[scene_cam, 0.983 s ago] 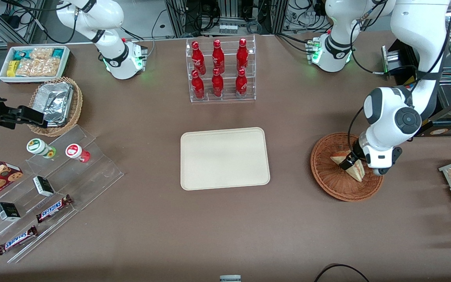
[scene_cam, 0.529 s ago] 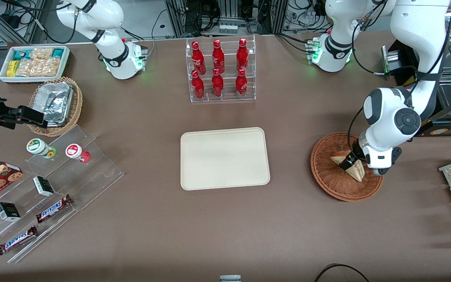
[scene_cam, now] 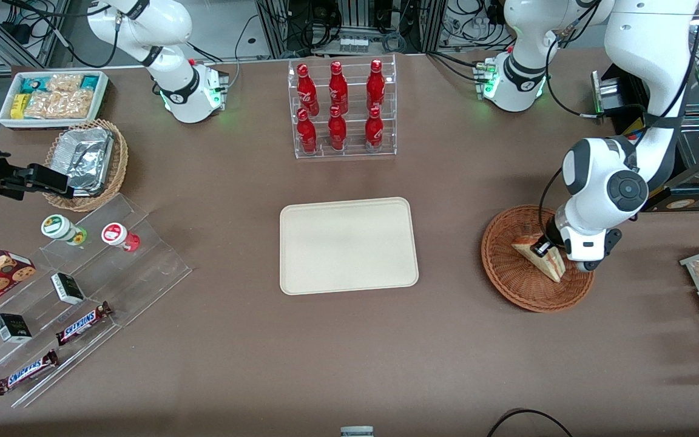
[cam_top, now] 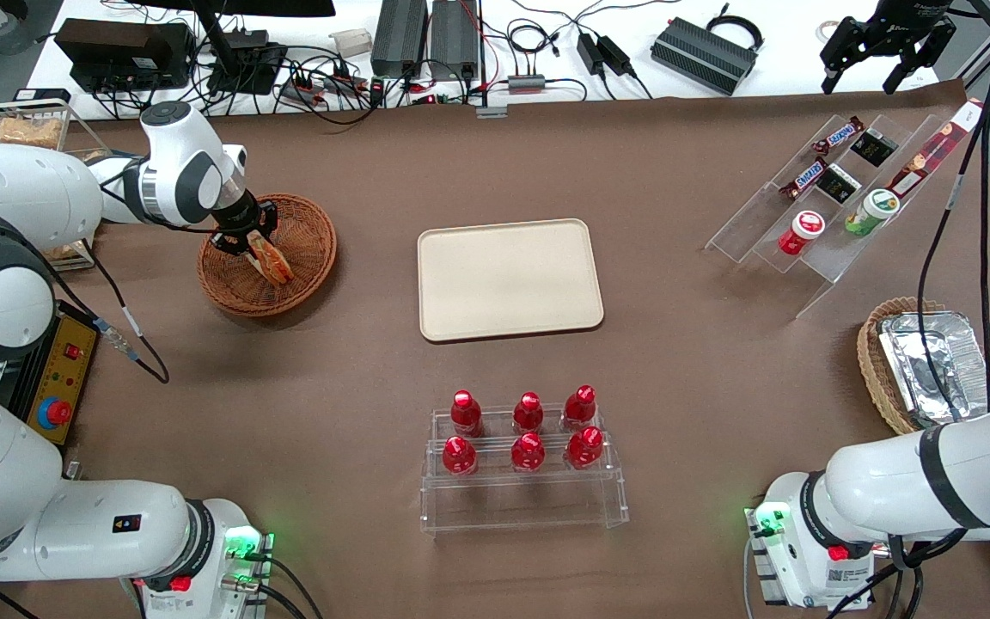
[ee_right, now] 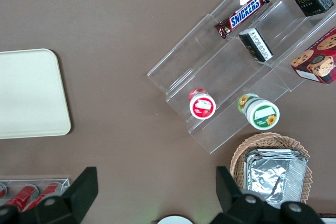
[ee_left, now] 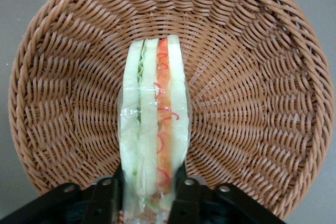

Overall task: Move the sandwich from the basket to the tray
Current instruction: 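Close the left gripper on the sandwich's edge, then lift the sandwich and carry it with the left gripper over the tray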

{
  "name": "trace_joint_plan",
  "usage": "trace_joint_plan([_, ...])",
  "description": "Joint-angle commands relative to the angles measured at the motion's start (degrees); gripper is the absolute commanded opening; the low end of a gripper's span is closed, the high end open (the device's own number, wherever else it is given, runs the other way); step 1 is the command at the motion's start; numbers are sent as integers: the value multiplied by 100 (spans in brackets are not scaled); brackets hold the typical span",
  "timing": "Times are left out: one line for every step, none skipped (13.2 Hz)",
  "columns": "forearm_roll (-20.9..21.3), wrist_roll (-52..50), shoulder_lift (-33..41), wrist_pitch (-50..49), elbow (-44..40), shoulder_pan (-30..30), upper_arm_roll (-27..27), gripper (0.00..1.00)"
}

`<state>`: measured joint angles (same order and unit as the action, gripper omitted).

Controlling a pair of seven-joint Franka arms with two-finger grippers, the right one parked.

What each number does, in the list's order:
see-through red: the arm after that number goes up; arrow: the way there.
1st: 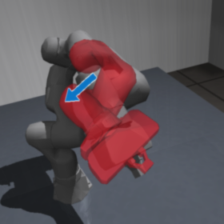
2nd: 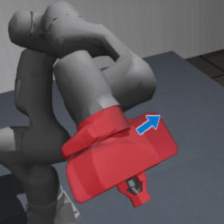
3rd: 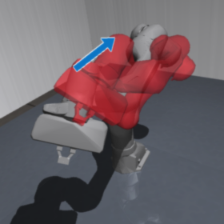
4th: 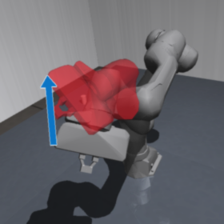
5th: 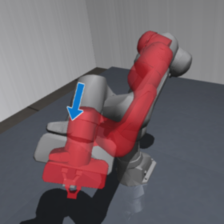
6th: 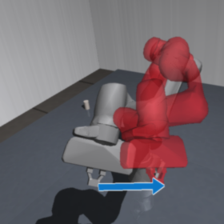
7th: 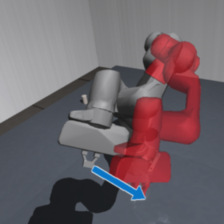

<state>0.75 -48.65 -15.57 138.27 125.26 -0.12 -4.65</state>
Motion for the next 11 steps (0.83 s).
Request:
trace_joint_plan([293, -4, 150, -211, 26, -22, -1, 0])
trace_joint_plan([425, -4, 203, -465, -88, -23, -19, 0])
trace_joint_plan([470, 5, 229, -833, -315, -40, -54, 0])
trace_joint_plan([470, 5, 230, -1272, -631, -66, -141, 0])
trace_joint_plan([470, 5, 203, -1642, -930, -84, -272, 0])
trace_joint_plan([461, -12, 177, -1950, -1220, -110, -439, 0])
trace_joint_plan([453, -13, 159, -2101, -1423, -111, -589, 0])
trace_joint_plan([435, -13, 159, -2129, -1547, -111, -781, 0])
trace_joint_plan([417, -4, 159, -2120, -1609, -111, -949, 0])
trace_joint_plan([409, -12, 124, -2120, -1697, -111, -1203, 0])
trace_joint_plan([400, -4, 46, -2138, -1837, -119, -1405, 0])
